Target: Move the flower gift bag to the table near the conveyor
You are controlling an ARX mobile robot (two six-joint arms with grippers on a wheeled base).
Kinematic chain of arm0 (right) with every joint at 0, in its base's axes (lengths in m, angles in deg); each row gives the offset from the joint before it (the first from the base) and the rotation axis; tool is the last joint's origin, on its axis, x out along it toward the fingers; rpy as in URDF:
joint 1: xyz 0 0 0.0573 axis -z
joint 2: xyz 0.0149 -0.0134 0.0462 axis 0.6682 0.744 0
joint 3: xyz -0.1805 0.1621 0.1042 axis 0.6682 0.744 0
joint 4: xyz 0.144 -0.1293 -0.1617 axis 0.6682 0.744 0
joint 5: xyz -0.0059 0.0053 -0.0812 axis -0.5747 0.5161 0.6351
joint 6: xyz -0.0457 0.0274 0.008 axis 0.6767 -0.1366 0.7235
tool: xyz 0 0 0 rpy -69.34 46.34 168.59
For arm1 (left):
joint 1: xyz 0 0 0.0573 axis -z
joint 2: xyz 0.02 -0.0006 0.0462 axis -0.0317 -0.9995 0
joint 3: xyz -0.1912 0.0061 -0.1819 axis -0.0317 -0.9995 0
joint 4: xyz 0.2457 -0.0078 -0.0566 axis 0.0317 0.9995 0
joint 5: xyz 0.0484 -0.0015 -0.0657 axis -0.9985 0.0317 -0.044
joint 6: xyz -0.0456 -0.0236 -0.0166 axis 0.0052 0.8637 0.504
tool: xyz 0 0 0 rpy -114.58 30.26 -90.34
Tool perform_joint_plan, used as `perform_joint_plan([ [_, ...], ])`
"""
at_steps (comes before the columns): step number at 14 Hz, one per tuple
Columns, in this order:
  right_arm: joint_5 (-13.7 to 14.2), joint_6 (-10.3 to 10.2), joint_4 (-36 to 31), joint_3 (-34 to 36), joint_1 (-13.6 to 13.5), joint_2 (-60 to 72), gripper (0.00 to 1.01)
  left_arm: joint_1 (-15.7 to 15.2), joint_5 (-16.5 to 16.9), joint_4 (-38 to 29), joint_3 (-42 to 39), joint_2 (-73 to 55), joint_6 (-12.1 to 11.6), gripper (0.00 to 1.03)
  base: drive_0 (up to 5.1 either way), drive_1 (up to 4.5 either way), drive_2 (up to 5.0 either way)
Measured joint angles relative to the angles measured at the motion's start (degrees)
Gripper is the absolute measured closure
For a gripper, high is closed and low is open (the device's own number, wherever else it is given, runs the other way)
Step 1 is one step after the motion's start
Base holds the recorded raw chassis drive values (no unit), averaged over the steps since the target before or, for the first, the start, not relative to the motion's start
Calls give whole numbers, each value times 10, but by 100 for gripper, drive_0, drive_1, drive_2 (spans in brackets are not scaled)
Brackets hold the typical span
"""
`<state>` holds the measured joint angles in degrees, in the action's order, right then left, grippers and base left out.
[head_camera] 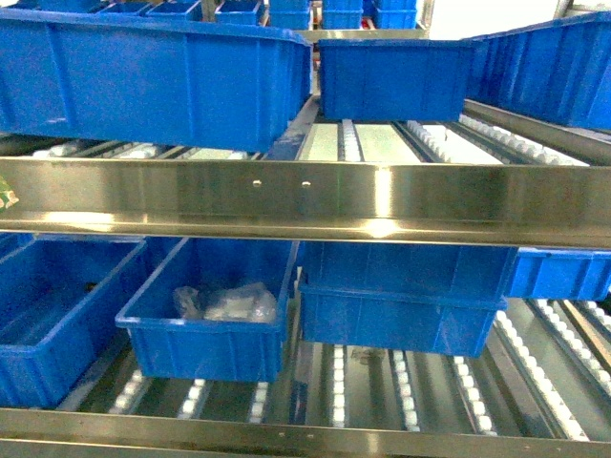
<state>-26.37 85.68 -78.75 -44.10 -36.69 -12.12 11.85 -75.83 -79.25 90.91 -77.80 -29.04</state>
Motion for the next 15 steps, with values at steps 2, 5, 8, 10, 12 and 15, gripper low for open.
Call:
perform_joint_plan([
  [2,0,0,0,0,0,0,99,0,0,1,0,0,0,101,-452,26,410],
  [5,0,0,2,0,0,0,99,0,0,0,0,0,0,101,-451,27,411],
  [8,0,0,1,0,0,0,99,0,0,0,0,0,0,101,-448,32,414],
  [10,0,0,2,0,0,0,99,0,0,1,0,0,0,101,-445,35,417],
  [12,0,0,4,0,0,0,99,0,1,2,0,1,0,101,-443,40,419],
  [15,0,0,3,0,0,0,99,0,0,1,0,0,0,101,-452,51,408],
])
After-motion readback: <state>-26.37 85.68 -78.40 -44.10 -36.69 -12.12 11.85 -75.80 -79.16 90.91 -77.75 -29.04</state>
